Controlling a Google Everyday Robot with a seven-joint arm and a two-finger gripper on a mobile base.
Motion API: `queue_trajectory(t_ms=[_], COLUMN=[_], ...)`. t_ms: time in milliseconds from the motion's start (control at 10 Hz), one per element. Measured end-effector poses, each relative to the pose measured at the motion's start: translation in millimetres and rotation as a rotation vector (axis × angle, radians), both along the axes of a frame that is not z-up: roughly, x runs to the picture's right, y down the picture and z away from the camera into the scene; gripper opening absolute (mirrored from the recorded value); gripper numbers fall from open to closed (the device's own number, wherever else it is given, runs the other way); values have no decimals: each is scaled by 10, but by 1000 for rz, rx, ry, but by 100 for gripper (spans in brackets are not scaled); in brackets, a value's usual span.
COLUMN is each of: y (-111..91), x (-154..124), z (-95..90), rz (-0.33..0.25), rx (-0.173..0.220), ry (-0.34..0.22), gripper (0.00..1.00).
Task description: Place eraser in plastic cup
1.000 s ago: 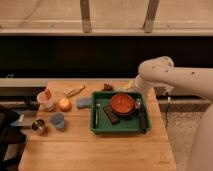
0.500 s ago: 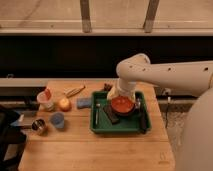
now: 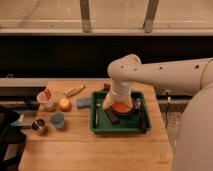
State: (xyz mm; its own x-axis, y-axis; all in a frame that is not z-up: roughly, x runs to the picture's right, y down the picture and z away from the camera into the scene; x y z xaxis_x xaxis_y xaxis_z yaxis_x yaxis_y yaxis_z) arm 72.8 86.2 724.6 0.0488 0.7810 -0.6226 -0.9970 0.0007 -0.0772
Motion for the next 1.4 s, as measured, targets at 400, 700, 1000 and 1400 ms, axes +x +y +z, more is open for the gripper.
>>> queue_trajectory(t_ms=[400,700,1000,1400], y=[271,519,673,834], x=[-128,-180,-217,-274], z=[218,459,621,818], rz=[17,43,56,55], rx=[-89,-166,-229,-293], ry=[-52,-73,-82,-93], gripper=[80,80,80,80])
